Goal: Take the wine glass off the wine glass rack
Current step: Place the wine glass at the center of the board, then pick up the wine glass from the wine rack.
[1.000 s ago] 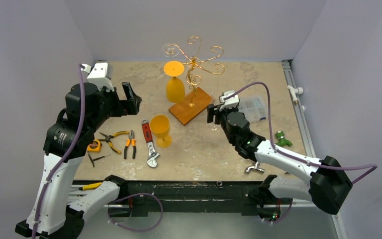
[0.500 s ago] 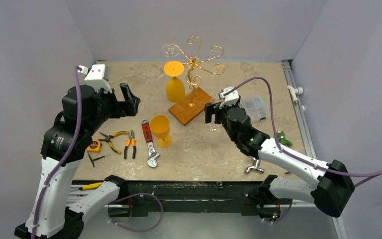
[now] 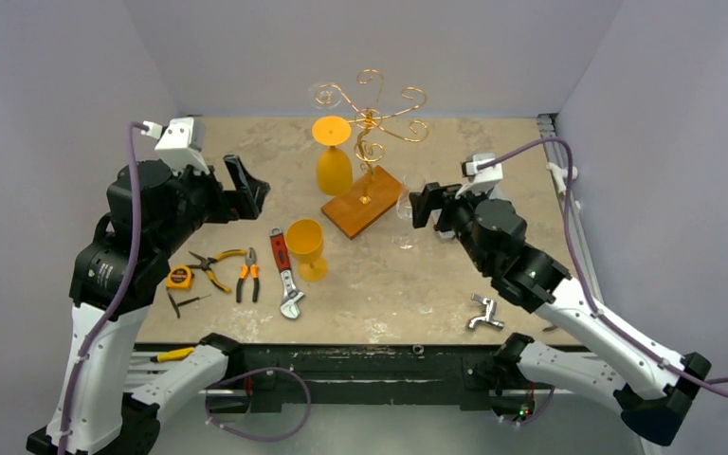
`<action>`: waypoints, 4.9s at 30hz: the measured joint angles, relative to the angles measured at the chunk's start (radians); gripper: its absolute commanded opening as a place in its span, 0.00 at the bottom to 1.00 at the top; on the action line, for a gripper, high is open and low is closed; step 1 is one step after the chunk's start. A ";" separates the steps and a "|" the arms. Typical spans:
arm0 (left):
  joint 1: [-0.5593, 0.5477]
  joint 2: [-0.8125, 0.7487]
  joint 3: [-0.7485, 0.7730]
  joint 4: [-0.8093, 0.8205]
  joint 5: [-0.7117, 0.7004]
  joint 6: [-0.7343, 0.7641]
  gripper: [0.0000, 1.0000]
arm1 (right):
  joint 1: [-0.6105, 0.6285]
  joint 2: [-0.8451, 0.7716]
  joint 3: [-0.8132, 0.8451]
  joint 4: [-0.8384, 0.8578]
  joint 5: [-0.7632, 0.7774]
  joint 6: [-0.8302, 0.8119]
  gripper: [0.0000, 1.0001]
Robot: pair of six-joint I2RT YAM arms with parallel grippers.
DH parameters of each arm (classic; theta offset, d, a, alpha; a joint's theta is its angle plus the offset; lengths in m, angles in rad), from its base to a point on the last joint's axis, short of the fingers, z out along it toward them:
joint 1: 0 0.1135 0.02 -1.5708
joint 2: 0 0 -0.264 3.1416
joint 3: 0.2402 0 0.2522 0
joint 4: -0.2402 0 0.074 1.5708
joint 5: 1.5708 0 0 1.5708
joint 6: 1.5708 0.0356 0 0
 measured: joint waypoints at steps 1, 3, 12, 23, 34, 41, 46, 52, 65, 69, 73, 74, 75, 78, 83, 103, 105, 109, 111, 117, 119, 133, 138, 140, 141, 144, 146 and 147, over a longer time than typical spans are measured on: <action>0.000 0.003 0.005 0.004 0.015 -0.008 0.92 | 0.000 -0.010 0.019 -0.028 0.000 0.017 0.87; 0.000 0.014 0.019 0.016 0.050 -0.030 0.89 | 0.000 -0.014 0.075 -0.095 -0.001 0.063 0.88; 0.003 0.095 0.074 0.098 0.167 -0.132 0.51 | -0.098 0.206 0.681 -0.392 -0.204 0.330 0.84; 0.004 0.139 0.073 0.208 0.230 -0.195 0.24 | -0.272 0.513 1.132 -0.516 -0.723 0.573 0.77; 0.004 0.251 0.075 0.293 0.281 -0.214 0.16 | -0.278 0.768 1.172 -0.546 -0.945 0.662 0.72; 0.005 0.322 0.106 0.327 0.297 -0.216 0.15 | -0.278 0.821 1.209 -0.574 -0.941 0.658 0.70; 0.005 0.355 0.130 0.344 0.299 -0.211 0.14 | -0.278 0.863 1.244 -0.590 -0.932 0.645 0.68; 0.007 0.390 0.135 0.372 0.304 -0.209 0.12 | -0.278 0.930 1.295 -0.620 -0.912 0.624 0.65; 0.020 0.461 0.135 0.386 0.324 -0.209 0.11 | -0.278 1.022 1.348 -0.659 -0.898 0.587 0.58; 0.026 0.473 0.135 0.393 0.330 -0.209 0.10 | -0.278 1.022 1.354 -0.660 -0.908 0.585 0.53; 0.026 0.480 0.132 0.396 0.339 -0.209 0.10 | -0.280 1.023 1.368 -0.658 -0.929 0.585 0.49; 0.027 0.480 0.129 0.397 0.340 -0.209 0.10 | -0.280 1.023 1.370 -0.657 -0.938 0.585 0.48; 0.027 0.481 0.128 0.398 0.342 -0.209 0.10 | -0.280 1.023 1.371 -0.655 -0.943 0.584 0.48; 0.027 0.483 0.121 0.406 0.346 -0.209 0.10 | -0.280 1.023 1.373 -0.653 -0.954 0.584 0.46; 0.027 0.487 0.108 0.417 0.353 -0.209 0.09 | -0.280 1.026 1.374 -0.650 -0.975 0.585 0.44; 0.031 0.488 0.072 0.425 0.375 -0.209 0.09 | -0.280 1.037 1.370 -0.553 -1.020 0.621 0.39; 0.031 0.488 0.071 0.428 0.375 -0.209 0.09 | -0.280 1.037 1.366 -0.543 -1.022 0.626 0.38; 0.031 0.487 0.071 0.427 0.374 -0.209 0.10 | -0.280 1.037 1.363 -0.548 -1.020 0.621 0.39; 0.031 0.485 0.073 0.420 0.370 -0.209 0.10 | -0.283 1.037 1.363 -0.564 -1.015 0.612 0.39; 0.032 0.480 0.108 0.389 0.341 -0.199 0.10 | -0.296 1.037 1.363 -0.623 -0.986 0.576 0.40; 0.033 0.474 0.116 0.388 0.331 -0.190 0.10 | -0.299 1.037 1.363 -0.637 -0.980 0.568 0.40; 0.043 0.463 0.121 0.380 0.315 -0.182 0.10 | -0.304 1.037 1.363 -0.653 -0.970 0.560 0.40; 0.043 0.463 0.112 0.379 0.315 -0.182 0.09 | -0.304 1.037 1.363 -0.648 -0.973 0.564 0.40; 0.043 0.463 0.108 0.378 0.316 -0.182 0.09 | -0.304 1.038 1.363 -0.644 -0.975 0.568 0.39; 0.043 0.463 0.107 0.378 0.316 -0.182 0.09 | -0.304 1.038 1.363 -0.642 -0.977 0.570 0.39; 0.043 0.463 0.098 0.378 0.316 -0.182 0.09 | -0.304 1.039 1.363 -0.637 -0.983 0.574 0.39; 0.044 0.463 0.094 0.377 0.317 -0.182 0.09 | -0.304 1.040 1.363 -0.636 -0.992 0.576 0.39; 0.044 0.463 0.092 0.378 0.318 -0.182 0.09 | -0.304 1.040 1.363 -0.635 -0.995 0.577 0.39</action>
